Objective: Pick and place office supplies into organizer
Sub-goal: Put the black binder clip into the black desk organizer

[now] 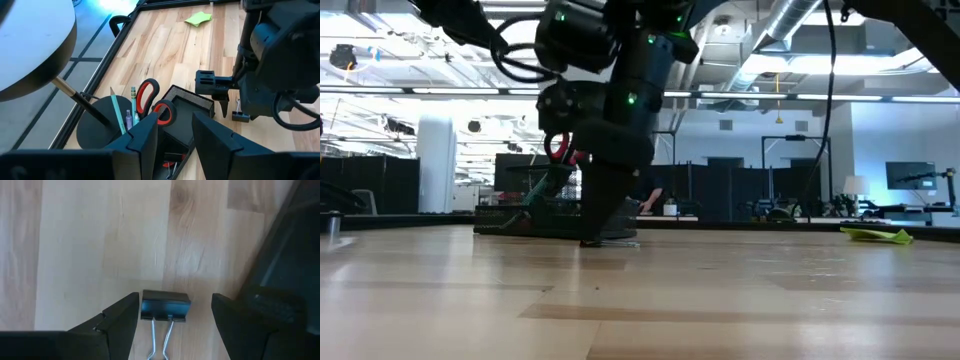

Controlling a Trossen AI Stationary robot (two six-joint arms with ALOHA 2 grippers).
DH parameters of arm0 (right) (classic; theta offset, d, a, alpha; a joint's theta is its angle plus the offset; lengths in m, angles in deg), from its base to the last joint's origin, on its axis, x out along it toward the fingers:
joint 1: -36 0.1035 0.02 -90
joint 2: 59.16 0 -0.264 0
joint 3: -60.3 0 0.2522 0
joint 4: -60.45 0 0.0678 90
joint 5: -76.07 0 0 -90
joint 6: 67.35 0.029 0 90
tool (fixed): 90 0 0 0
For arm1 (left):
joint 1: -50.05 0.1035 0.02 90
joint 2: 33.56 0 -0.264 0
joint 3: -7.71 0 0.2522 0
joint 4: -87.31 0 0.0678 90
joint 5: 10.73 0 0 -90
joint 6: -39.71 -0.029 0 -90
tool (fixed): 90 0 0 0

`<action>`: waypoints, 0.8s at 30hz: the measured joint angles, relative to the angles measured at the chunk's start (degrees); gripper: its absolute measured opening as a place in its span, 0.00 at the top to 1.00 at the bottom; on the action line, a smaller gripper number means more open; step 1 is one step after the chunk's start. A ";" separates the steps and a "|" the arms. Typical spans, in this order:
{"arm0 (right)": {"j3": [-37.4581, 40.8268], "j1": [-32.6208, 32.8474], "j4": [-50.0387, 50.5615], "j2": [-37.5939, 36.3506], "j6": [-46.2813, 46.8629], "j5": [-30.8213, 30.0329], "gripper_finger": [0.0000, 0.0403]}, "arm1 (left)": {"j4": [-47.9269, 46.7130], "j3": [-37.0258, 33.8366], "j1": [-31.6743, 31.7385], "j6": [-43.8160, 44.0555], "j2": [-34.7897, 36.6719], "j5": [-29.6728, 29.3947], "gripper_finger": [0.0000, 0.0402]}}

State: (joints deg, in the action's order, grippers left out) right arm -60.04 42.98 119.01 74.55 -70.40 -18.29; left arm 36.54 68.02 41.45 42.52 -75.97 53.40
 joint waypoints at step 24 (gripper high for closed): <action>-0.23 -0.11 -1.97 1.82 1.66 2.03 0.55 | -0.01 0.02 0.01 -0.02 0.01 0.00 0.71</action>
State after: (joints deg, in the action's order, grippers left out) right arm -60.27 42.87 117.04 76.37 -68.74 -16.26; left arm 36.53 68.04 41.47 42.50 -75.97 53.40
